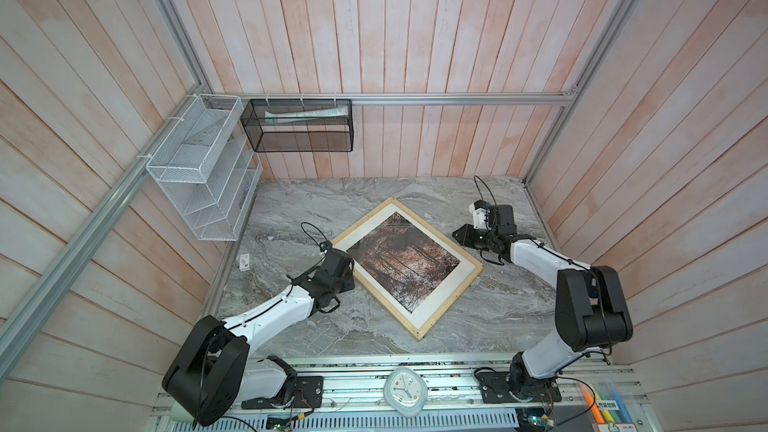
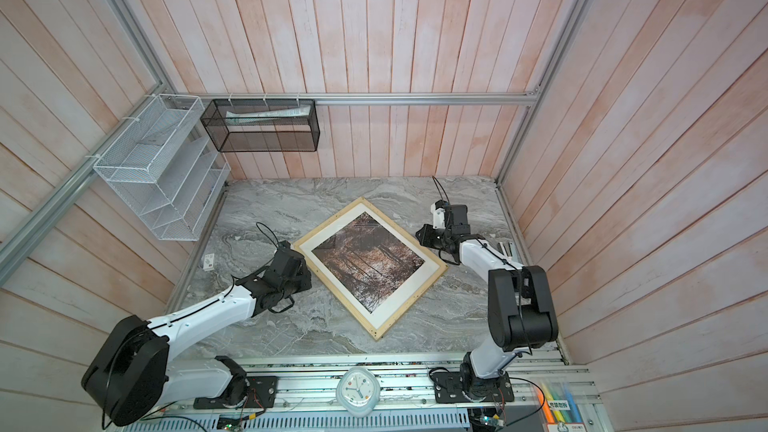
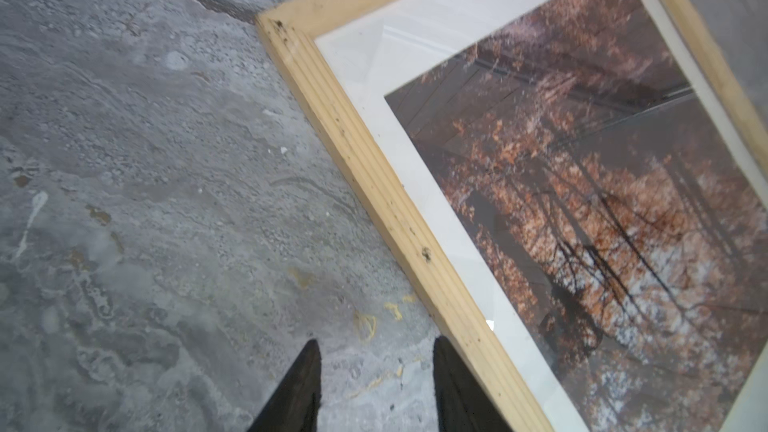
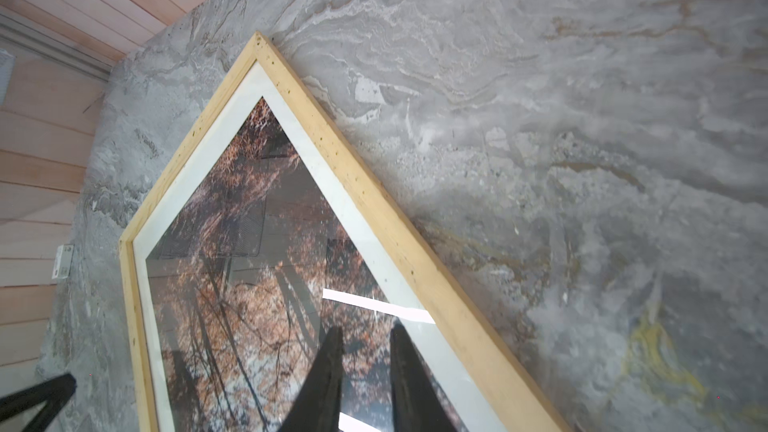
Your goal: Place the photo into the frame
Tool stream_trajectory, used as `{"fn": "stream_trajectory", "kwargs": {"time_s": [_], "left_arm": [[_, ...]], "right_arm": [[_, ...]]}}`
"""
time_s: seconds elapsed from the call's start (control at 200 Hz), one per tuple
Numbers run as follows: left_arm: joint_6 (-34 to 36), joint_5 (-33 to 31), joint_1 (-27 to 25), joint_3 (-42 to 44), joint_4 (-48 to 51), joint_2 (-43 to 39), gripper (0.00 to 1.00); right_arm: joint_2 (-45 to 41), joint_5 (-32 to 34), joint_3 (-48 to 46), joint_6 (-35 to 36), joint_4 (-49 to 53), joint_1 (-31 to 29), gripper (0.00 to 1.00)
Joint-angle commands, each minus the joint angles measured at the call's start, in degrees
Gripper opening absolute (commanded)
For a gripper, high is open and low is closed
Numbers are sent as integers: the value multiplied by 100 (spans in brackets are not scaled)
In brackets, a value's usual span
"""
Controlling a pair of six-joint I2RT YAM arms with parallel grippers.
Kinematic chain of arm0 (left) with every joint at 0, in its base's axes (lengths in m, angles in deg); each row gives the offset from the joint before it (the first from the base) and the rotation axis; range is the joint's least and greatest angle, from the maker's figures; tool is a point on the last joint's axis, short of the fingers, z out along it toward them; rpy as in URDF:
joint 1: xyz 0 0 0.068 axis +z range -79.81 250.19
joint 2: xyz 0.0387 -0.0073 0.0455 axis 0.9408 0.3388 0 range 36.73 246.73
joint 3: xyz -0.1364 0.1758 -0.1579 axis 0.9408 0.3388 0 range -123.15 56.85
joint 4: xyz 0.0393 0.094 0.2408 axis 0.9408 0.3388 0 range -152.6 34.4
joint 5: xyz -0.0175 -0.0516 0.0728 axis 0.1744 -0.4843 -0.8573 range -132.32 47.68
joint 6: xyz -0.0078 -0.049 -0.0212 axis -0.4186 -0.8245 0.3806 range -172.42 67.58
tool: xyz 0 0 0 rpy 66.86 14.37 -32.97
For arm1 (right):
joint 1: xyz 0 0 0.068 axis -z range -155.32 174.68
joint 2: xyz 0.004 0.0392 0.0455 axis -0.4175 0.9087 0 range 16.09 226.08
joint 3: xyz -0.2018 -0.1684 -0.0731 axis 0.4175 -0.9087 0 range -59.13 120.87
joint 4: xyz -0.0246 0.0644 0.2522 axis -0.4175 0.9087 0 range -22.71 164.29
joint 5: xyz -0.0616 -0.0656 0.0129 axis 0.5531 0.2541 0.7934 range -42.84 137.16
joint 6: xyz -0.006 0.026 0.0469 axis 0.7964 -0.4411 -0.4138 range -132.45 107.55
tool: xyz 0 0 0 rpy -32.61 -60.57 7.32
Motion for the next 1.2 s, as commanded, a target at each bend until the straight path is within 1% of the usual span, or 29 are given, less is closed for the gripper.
{"fn": "stream_trajectory", "kwargs": {"time_s": [0.0, 0.07, 0.17, 0.245, 0.28, 0.34, 0.43, 0.63, 0.88, 0.985, 1.075, 1.195], "left_arm": [[805, 616, 473, -260, -715, 226, 48], [1023, 999, 824, -440, -992, 463, 52], [1230, 1601, 1268, -885, -1129, 977, 53], [1367, 1860, 1495, -1332, -1035, 1395, 53], [1436, 1898, 1563, -1527, -987, 1591, 53], [1562, 1918, 1638, -1846, -882, 1925, 53], [1710, 1932, 1757, -2286, -728, 2384, 53], [1832, 2208, 2023, -2973, -629, 3264, 52], [1837, 2396, 2139, -3202, -697, 3654, 52], [1799, 2530, 2137, -3190, -725, 3712, 52], [1773, 2594, 2141, -3109, -831, 3716, 52], [1780, 2637, 2137, -3100, -842, 3780, 52]], "right_arm": [[-681, -50, -714, -313, -451, 9, 26], [-1127, -51, -1138, -423, -500, 9, 28], [-1739, -49, -1685, -540, -513, 10, 32], [-2134, 16, -1923, -525, -307, 19, 35], [-2318, 20, -2033, -545, -238, 19, 36], [-2618, -23, -2280, -607, -229, 19, 43], [-3011, -117, -2638, -728, -174, 19, 47], [-3706, -154, -3425, -1011, -118, 11, 52], [-3932, -478, -3990, -1351, -295, 1, 53], [-3929, -372, -3940, -1352, -301, 1, 53], [-3750, -346, -3888, -1392, -451, 1, 53], [-3261, -447, -3663, -1298, -429, -5, 53]]}}
